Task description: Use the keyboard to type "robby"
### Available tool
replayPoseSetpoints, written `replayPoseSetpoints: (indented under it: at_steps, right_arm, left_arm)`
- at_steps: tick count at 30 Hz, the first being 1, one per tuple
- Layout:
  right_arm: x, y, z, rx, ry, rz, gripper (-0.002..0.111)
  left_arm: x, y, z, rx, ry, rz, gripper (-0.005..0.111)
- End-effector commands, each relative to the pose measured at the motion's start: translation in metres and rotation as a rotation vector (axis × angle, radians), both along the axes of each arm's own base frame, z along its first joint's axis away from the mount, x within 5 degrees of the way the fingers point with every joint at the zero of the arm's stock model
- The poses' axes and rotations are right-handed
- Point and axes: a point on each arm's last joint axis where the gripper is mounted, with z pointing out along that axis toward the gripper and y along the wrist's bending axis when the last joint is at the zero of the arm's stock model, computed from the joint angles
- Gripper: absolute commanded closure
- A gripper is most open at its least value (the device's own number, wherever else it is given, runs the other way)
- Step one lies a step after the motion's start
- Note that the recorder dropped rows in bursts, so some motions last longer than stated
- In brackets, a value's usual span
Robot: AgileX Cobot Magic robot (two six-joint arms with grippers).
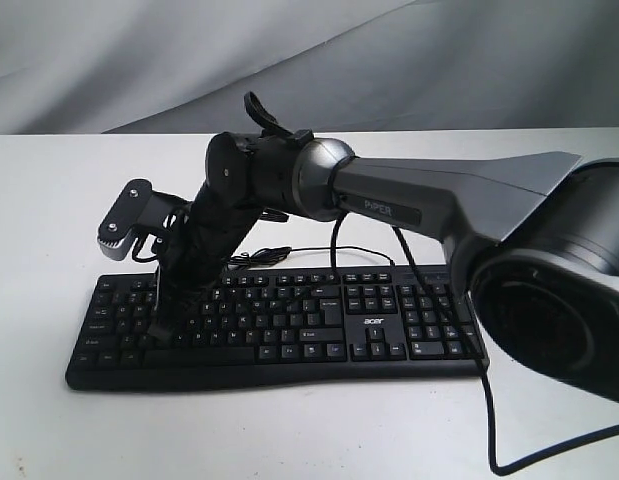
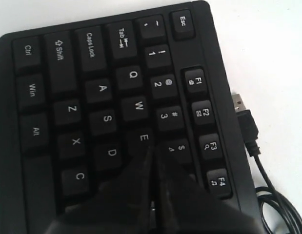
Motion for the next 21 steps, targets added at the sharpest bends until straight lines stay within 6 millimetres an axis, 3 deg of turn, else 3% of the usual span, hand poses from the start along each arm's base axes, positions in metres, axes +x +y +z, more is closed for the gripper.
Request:
replayPoseSetpoints:
  at_steps: [1,21]
  right_arm:
    - [0.0005,-0.0001,0.0005,0.002,-0.011,-0.004,0.108]
    - [0.0002,0.0006,-0.006,-0.002,0.003,-0.006,0.108]
  left_arm:
    - [0.0,-0.0001,-0.0009,-0.011,-0.005,0.002,0.106]
    - [0.0,-0.0001,-0.0009,-0.011,-0.005,0.002,0.106]
